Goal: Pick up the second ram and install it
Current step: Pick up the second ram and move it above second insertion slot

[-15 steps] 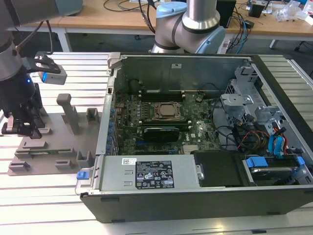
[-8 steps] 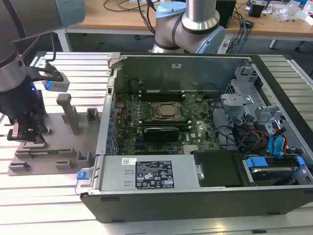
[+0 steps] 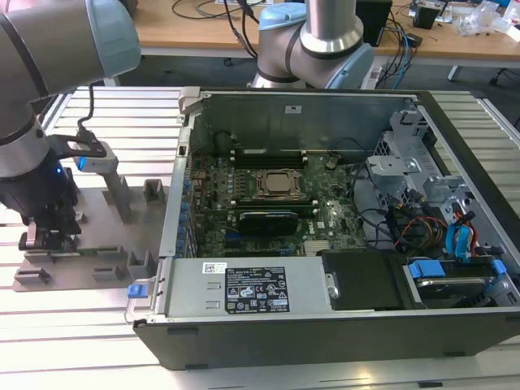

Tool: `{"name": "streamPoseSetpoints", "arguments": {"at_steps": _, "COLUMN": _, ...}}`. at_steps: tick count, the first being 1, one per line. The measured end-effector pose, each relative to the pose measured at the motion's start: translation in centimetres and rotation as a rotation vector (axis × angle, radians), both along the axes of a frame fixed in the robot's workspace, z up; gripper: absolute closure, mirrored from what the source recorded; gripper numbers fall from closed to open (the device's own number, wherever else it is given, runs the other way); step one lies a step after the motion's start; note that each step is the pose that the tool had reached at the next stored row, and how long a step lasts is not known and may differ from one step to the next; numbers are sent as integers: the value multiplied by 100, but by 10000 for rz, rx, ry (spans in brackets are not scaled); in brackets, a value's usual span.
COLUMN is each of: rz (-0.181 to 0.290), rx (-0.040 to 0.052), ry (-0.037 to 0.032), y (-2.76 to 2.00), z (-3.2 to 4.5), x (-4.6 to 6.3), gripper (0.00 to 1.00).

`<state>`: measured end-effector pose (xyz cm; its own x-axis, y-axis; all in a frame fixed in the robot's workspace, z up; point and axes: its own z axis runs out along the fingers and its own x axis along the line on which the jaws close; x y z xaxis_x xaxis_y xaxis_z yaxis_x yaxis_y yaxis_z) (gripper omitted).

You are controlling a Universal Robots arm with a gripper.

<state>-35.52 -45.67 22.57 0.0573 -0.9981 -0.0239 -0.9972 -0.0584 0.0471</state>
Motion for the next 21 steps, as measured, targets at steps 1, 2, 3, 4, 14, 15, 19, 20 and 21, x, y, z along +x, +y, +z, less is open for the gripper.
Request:
{"name": "streamPoseSetpoints", "arguments": {"at_steps": 1, "rz": 1, "rx": 0, "ry": -1, "y": -7, "z": -22, "x": -1, "gripper": 64}}
{"name": "streamPoseSetpoints", "arguments": {"at_steps": 2, "rz": 2, "rx": -1, "ry": 0, "y": -13, "z": -40, "x": -2, "gripper": 64}}
{"name": "streamPoseSetpoints", "arguments": {"at_steps": 3, "rz": 10, "rx": -1, "ry": 1, "y": -27, "z": -80, "x": -2, "gripper": 64}}
{"name": "streamPoseSetpoints", "arguments": {"at_steps": 4, "rz": 9, "rx": 1, "ry": -2, "y": -35, "z": -129, "x": -2, "gripper": 64}}
{"name": "streamPoseSetpoints", "arguments": {"at_steps": 14, "rz": -144, "rx": 19, "ry": 0, "y": -36, "z": -256, "x": -1, "gripper": 65}}
{"name": "streamPoseSetpoints", "arguments": {"at_steps": 15, "rz": -145, "rx": 22, "ry": 0, "y": -36, "z": -256, "x": -2, "gripper": 72}}
{"name": "streamPoseSetpoints", "arguments": {"at_steps": 19, "rz": -144, "rx": 34, "ry": 0, "y": -36, "z": -256, "x": -1, "gripper": 86}}
{"name": "streamPoseSetpoints", "arguments": {"at_steps": 20, "rz": -144, "rx": 38, "ry": 0, "y": -36, "z": -256, "x": -1, "gripper": 86}}
{"name": "streamPoseSetpoints", "arguments": {"at_steps": 21, "rz": -144, "rx": 42, "ry": 0, "y": -36, "z": -256, "x": -1, "gripper": 86}}
